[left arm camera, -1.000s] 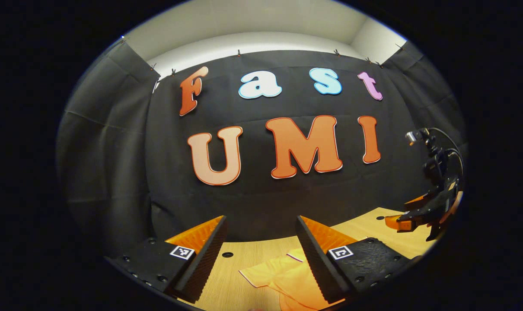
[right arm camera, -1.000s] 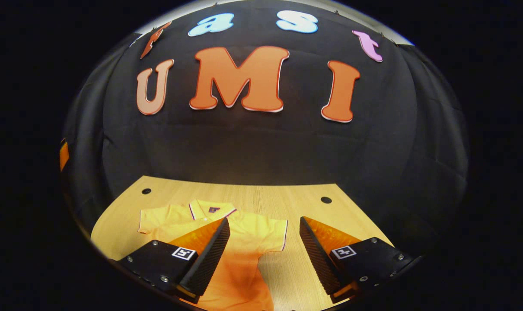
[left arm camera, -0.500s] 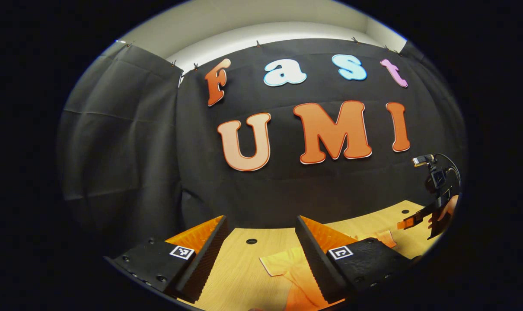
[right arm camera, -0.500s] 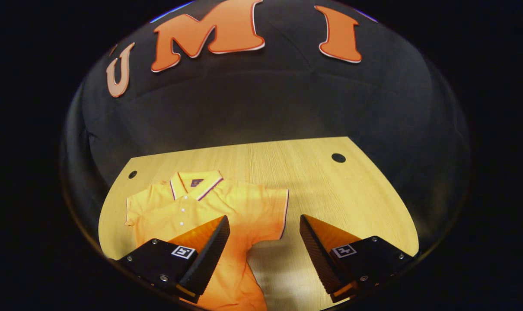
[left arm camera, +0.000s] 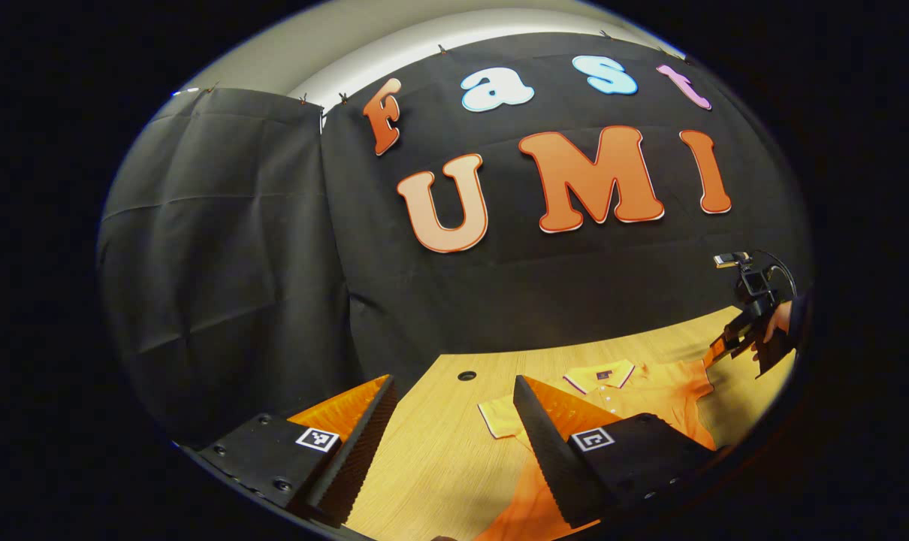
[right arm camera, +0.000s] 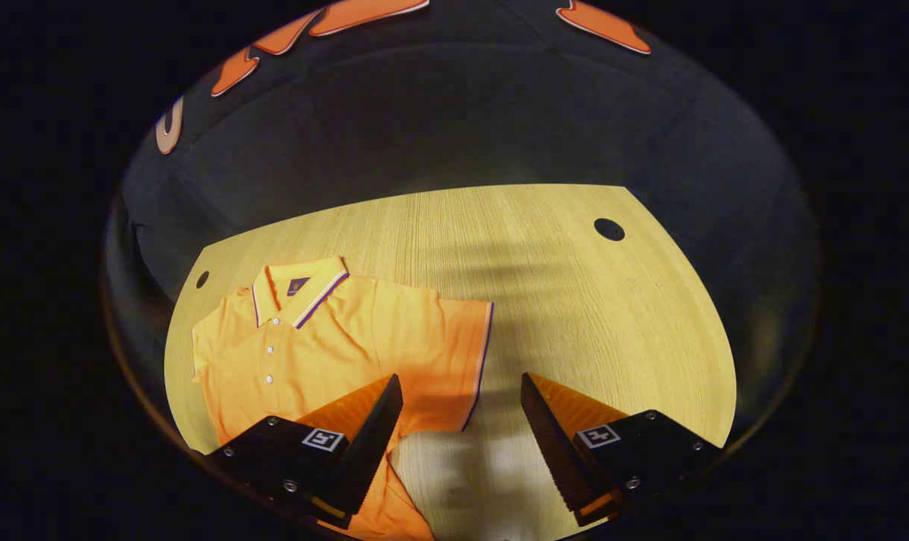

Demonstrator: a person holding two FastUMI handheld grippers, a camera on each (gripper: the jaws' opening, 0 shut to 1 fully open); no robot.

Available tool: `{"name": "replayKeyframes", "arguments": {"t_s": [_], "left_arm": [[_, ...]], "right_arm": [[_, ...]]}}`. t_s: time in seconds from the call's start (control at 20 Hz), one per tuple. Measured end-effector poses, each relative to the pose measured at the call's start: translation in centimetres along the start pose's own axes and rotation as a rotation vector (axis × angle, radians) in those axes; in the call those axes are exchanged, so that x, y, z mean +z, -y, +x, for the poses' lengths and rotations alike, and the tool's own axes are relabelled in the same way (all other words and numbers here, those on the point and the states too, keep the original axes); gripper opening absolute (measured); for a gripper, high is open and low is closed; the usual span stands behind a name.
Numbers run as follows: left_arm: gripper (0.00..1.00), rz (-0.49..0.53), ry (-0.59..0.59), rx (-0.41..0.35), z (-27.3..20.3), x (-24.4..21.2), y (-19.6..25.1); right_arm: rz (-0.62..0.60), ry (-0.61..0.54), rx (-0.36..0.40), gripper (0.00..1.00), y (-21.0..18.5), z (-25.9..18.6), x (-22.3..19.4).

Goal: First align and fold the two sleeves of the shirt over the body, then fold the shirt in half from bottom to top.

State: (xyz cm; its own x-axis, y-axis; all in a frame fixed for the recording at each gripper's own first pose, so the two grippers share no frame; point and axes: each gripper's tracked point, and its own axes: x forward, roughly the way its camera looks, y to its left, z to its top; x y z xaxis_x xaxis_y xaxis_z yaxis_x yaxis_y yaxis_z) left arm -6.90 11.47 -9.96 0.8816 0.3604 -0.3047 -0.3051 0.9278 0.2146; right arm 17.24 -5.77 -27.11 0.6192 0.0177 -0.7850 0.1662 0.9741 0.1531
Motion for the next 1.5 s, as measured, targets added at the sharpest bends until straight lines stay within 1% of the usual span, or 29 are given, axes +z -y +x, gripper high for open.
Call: {"name": "replayKeyframes", "arguments": {"t_s": [0.1,0.15,0.25,0.5,0.6,0.65,0.7,0.75,0.8,0.9,1.0,1.05,1.1,1.15,1.2,1.25,1.3,1.35,1.4,1.45,1.5], "left_arm": [[0.96,-0.007,-0.014,0.007,-0.1,-0.2,0.2],[0.96,-0.007,-0.017,0.010,-0.1,-0.2,0.4],[0.96,-0.012,-0.020,0.020,-0.2,-0.1,0.4],[0.99,-0.026,-0.050,0.062,-0.4,-0.5,-0.2],[0.99,-0.017,-0.054,0.076,-0.6,-0.2,-0.4],[0.99,-0.007,-0.054,0.083,-0.8,0.0,-0.4],[0.99,0.005,-0.055,0.088,-0.9,0.0,-0.6],[0.99,0.013,-0.057,0.094,-0.9,0.1,-0.6],[0.99,0.017,-0.061,0.093,-1.0,-0.1,-0.6],[0.99,0.017,-0.071,0.087,-0.9,-0.3,-0.3],[0.99,0.018,-0.071,0.074,-0.9,-0.3,0.3],[0.99,0.023,-0.070,0.066,-0.8,-0.1,0.8],[0.99,0.029,-0.067,0.056,-0.7,0.2,1.7],[0.99,0.034,-0.061,0.044,-0.6,0.6,2.3],[0.99,0.039,-0.055,0.033,-0.3,1.0,2.7],[0.99,0.043,-0.049,0.021,-0.1,1.3,3.2],[0.99,0.049,-0.043,0.010,-0.1,1.5,3.6],[1.00,0.057,-0.039,0.002,0.0,1.9,4.0],[1.00,0.063,-0.035,-0.002,0.1,2.0,4.1],[1.00,0.062,-0.036,-0.008,0.2,2.0,4.4],[0.99,0.059,-0.039,-0.014,0.3,1.9,4.6]], "right_arm": [[-0.003,-0.052,0.003,0.96,0.1,1.6,-0.1],[0.014,-0.097,0.017,0.96,0.0,2.0,-0.5],[0.051,-0.149,0.041,0.96,0.1,3.2,-0.9],[0.085,-0.259,0.033,0.95,1.0,5.7,-1.4],[0.113,-0.283,0.027,0.90,1.3,6.5,-0.7],[0.107,-0.283,0.018,0.86,1.5,6.9,-0.3],[0.088,-0.290,-0.004,0.85,1.7,7.4,-0.3],[0.065,-0.298,-0.025,0.88,1.9,7.8,-0.3],[0.043,-0.310,-0.042,0.82,2.1,7.6,-0.4],[0.008,-0.326,-0.055,0.75,1.7,7.9,-0.6],[0.000,-0.346,-0.052,0.74,1.4,7.8,-0.8],[0.000,-0.344,-0.049,0.68,1.2,7.8,-0.8],[-0.002,-0.335,-0.048,0.65,1.6,7.9,-0.6],[0.036,-0.330,-0.044,0.40,1.7,7.9,-0.5],[0.052,-0.315,-0.015,0.26,1.6,7.9,-0.2],[0.068,-0.304,0.024,0.20,1.5,7.9,0.1],[0.105,-0.316,0.105,0.15,0.7,7.5,-0.1],[0.179,-0.334,0.170,0.11,-0.2,6.7,-0.1],[0.219,-0.332,0.203,0.07,-0.6,6.2,0.4],[0.223,-0.290,0.191,0.07,-0.1,6.4,1.2],[0.227,-0.260,0.200,0.07,-0.1,6.1,2.1]]}}
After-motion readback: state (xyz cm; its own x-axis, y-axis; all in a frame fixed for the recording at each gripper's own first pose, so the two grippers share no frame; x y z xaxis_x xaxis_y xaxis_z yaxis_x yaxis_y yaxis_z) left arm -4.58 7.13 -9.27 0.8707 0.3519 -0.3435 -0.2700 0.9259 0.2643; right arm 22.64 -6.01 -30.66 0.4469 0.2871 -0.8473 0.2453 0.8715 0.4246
